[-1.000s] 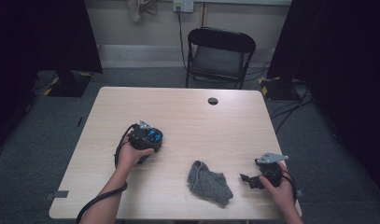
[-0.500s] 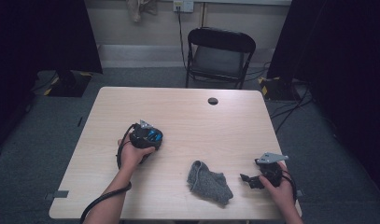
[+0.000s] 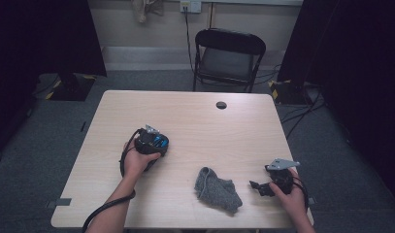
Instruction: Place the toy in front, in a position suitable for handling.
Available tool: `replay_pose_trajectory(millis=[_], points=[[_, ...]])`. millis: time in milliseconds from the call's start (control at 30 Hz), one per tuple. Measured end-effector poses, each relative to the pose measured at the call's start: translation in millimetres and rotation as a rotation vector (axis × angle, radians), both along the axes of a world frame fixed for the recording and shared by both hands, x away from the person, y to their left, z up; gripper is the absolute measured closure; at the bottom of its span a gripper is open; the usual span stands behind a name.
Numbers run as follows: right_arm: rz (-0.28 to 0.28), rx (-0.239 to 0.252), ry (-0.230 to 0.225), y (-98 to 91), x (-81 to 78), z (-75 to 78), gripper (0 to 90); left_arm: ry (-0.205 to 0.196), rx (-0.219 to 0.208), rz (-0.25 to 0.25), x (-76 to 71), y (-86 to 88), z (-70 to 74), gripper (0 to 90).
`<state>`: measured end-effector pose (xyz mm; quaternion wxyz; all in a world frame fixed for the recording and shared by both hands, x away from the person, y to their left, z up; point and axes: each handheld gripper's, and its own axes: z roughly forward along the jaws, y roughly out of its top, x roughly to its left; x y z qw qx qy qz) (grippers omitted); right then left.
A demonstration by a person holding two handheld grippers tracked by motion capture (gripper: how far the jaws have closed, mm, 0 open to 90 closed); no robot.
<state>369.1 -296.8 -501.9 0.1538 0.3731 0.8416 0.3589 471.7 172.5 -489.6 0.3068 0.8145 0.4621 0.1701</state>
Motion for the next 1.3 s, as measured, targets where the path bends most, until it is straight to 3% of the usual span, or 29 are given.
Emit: replay_pose_trajectory(millis=[167, 333, 467, 567, 800, 1000, 1300], points=[[0.000, 0.000, 0.000, 0.0, 0.1, 0.0, 6.4, -0.024, -0.021, -0.002, -4.6, 3.2, 4.4, 25.8], [0.000, 0.000, 0.000, 0.0, 0.1, 0.0, 6.4, -0.030, -0.013, -0.023, -6.7, 4.2, 9.8, 25.8], [0.000, 0.000, 0.000, 0.0, 0.1, 0.0, 6.4, -0.034, -0.037, -0.023, -6.9, 6.6, 16.3, 25.8], [0.000, 0.000, 0.000, 0.0, 0.1, 0.0, 6.4, -0.040, -0.016, -0.044, -7.5, 6.4, 22.1, 25.8], [0.000, 0.000, 0.000, 0.0, 0.1, 0.0, 6.4, -0.052, -0.016, -0.055, -7.3, 7.3, 31.6, 25.8], [0.000, 0.000, 0.000, 0.0, 0.1, 0.0, 6.4, -0.049, -0.020, -0.076, -7.3, 0.8, 35.7, 25.8], [0.000, 0.000, 0.000, 0.0, 0.1, 0.0, 6.4, -0.044, -0.014, -0.152, -5.3, -18.7, 38.0, 25.8]])
